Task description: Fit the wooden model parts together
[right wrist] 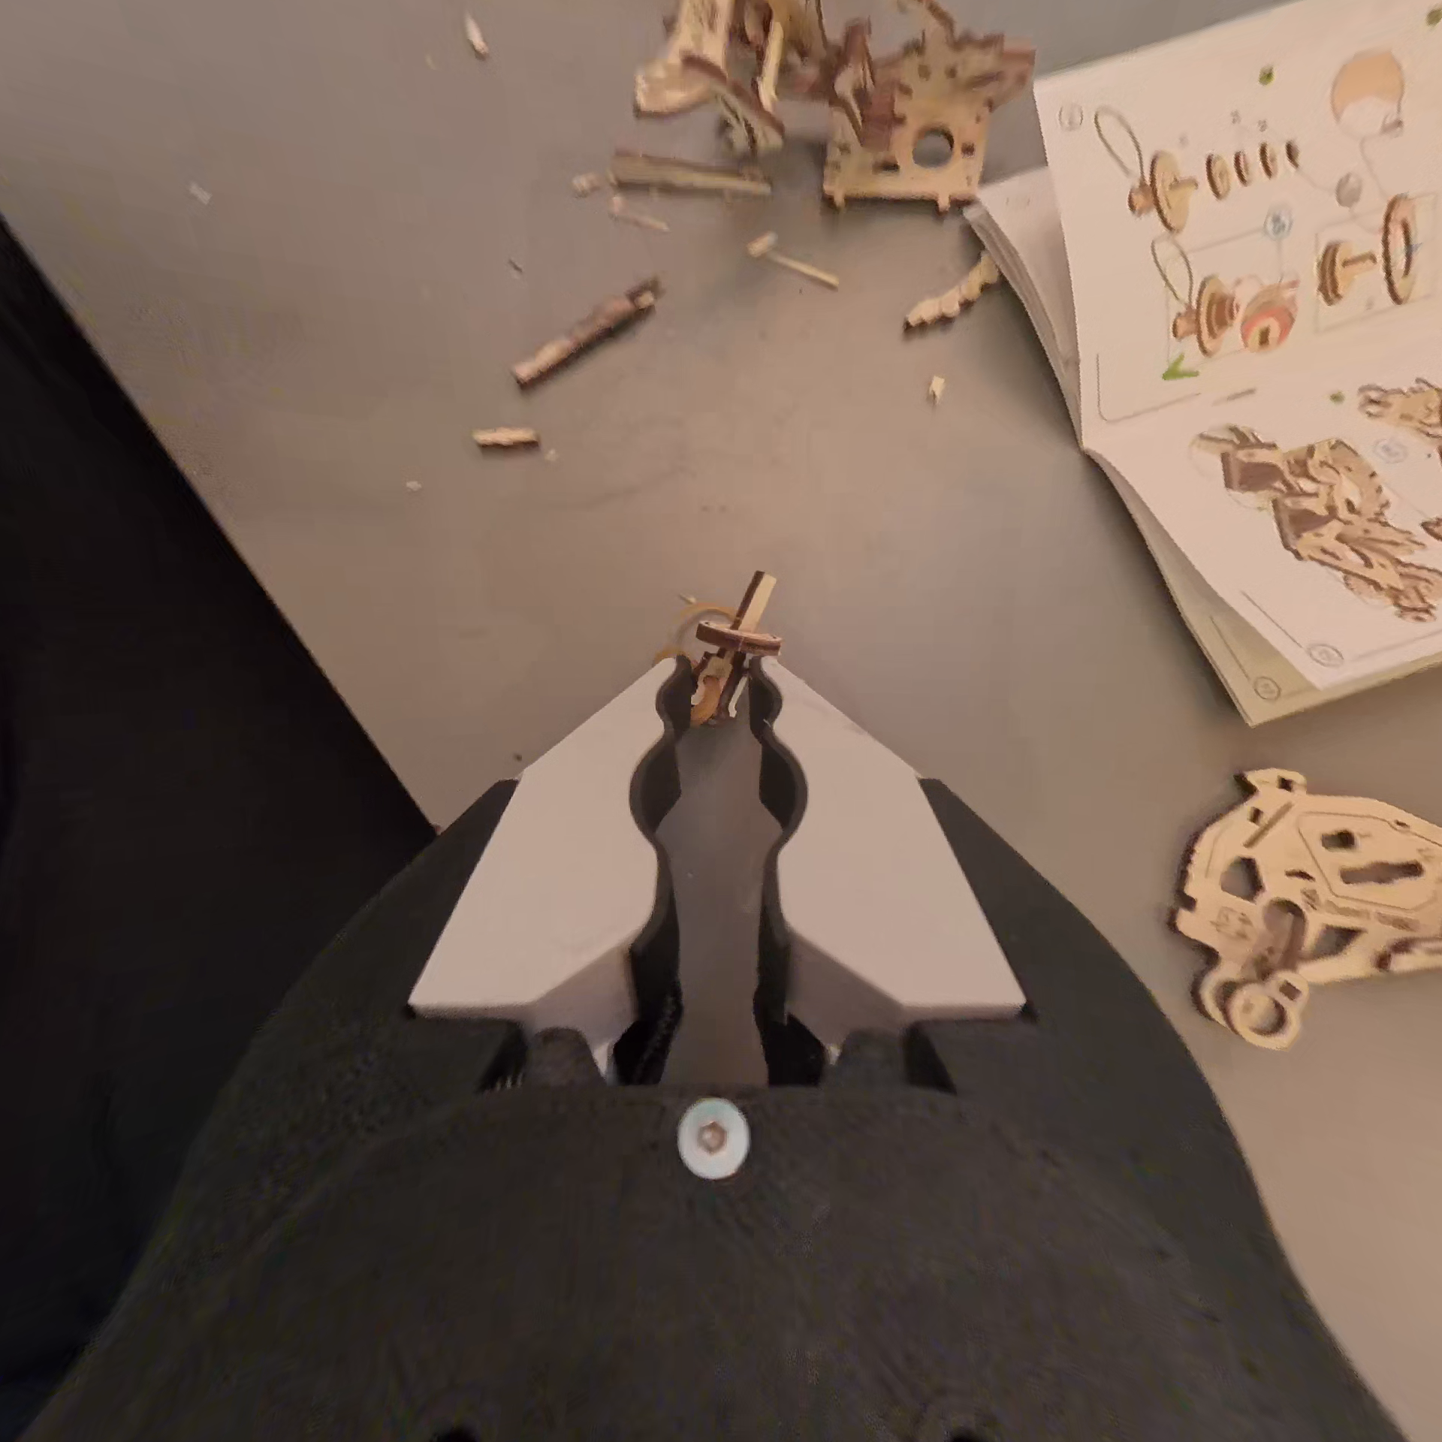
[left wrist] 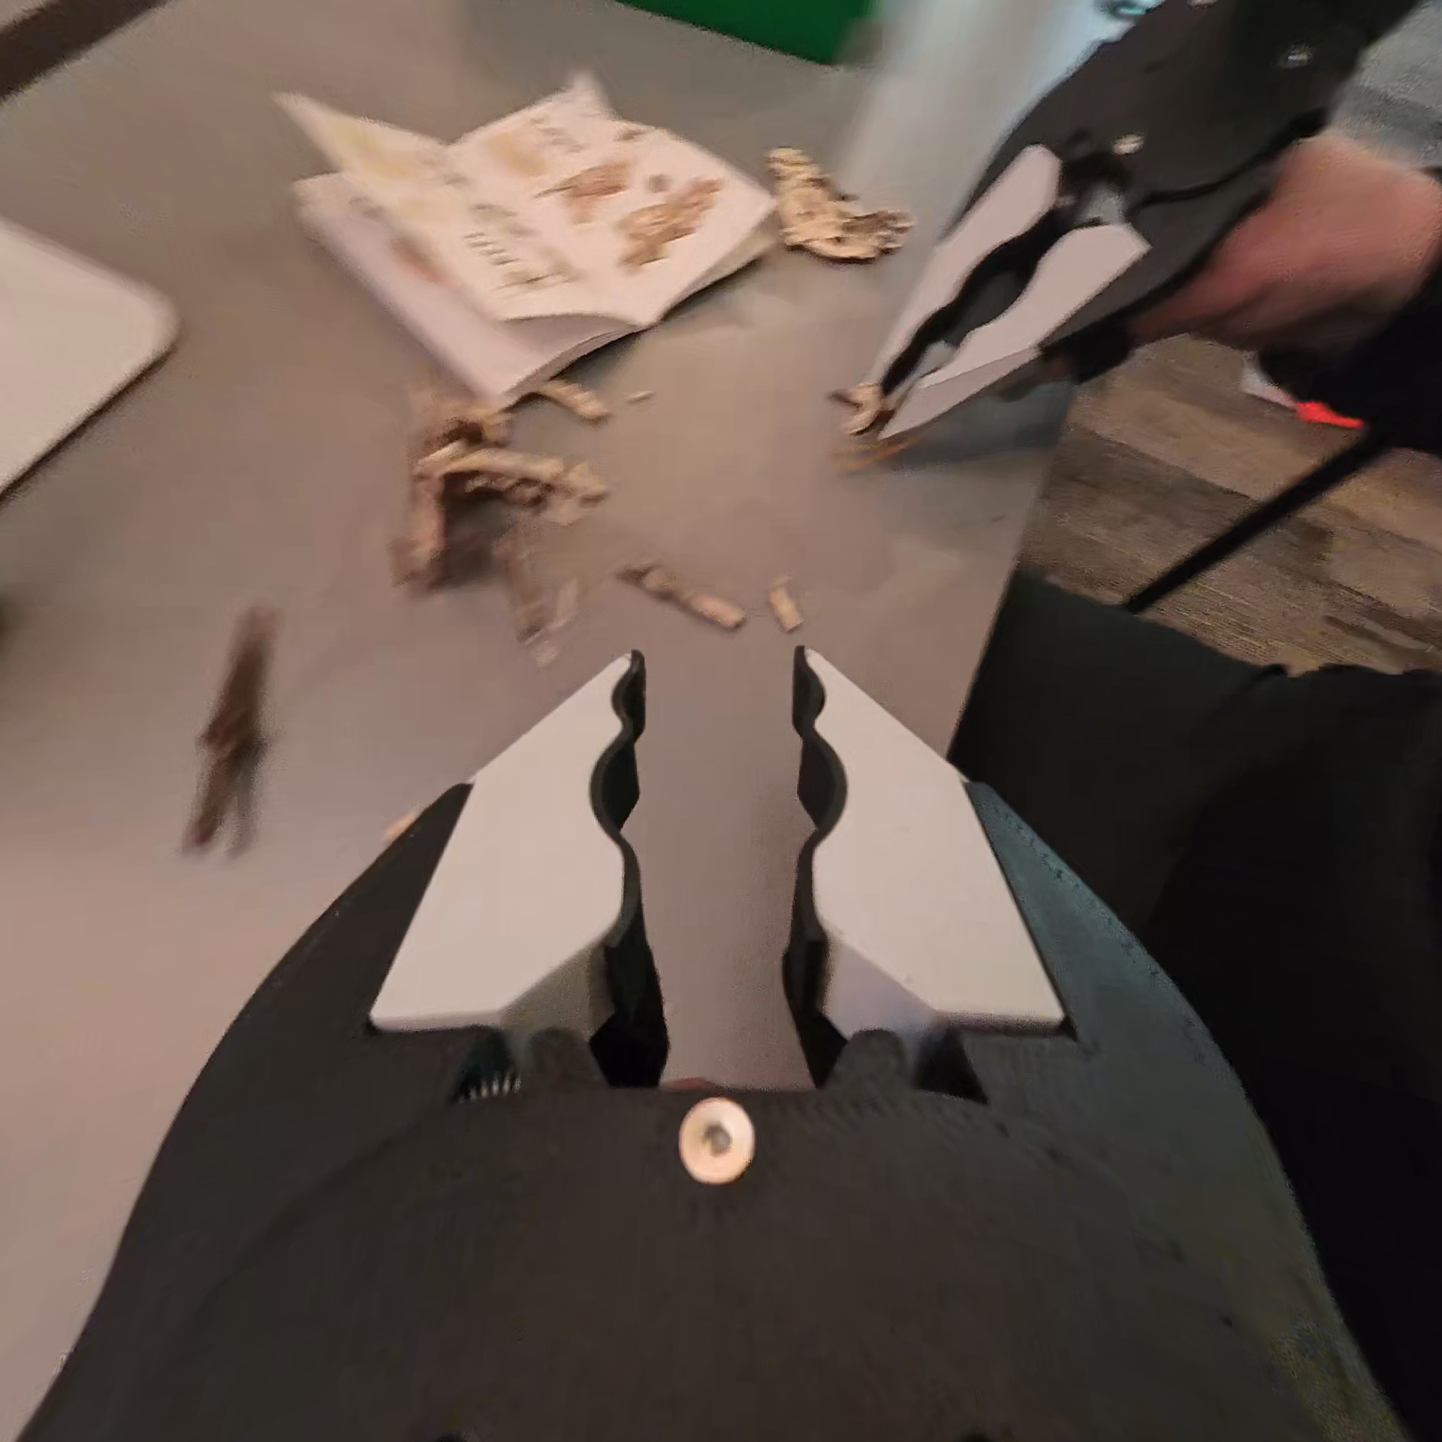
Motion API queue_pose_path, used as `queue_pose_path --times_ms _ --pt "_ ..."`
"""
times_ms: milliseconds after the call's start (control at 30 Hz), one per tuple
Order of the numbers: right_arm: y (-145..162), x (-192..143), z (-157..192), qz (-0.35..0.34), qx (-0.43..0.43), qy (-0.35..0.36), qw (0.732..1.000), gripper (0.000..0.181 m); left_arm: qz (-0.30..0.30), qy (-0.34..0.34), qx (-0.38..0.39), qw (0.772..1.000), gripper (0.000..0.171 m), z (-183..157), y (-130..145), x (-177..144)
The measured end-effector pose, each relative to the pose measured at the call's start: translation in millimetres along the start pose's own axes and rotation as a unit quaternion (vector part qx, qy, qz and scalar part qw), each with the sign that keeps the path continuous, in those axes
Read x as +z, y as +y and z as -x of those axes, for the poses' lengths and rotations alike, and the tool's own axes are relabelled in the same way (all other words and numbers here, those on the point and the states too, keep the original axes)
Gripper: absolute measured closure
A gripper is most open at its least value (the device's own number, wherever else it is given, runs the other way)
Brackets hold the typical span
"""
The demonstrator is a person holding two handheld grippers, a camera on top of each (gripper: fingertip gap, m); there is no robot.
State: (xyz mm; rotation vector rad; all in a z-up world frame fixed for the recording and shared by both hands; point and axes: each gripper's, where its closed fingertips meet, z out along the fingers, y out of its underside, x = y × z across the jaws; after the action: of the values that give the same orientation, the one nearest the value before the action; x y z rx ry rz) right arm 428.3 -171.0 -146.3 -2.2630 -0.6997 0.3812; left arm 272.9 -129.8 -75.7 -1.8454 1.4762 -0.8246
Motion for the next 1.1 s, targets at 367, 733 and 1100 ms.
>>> queue_pose_path --times_ms 367,733,1100 --pt "-47.3 -26.9 26.2 -0.150 -0.165 0.038 0.974 0.170 -0.049 0.138 0.008 0.989 0.167 -49.6 -61.2 80.9" --pt "-68.5 -25.9 38.0 -0.143 -0.329 0.178 0.916 0.170 -0.073 0.199 -0.120 0.970 0.160 -59.5 -66.6 82.6" --pt "-43.2 -9.8 31.7 -0.110 -0.266 0.124 0.950 0.153 -0.017 0.114 -0.011 0.993 0.161 -51.9 -44.2 103.2"
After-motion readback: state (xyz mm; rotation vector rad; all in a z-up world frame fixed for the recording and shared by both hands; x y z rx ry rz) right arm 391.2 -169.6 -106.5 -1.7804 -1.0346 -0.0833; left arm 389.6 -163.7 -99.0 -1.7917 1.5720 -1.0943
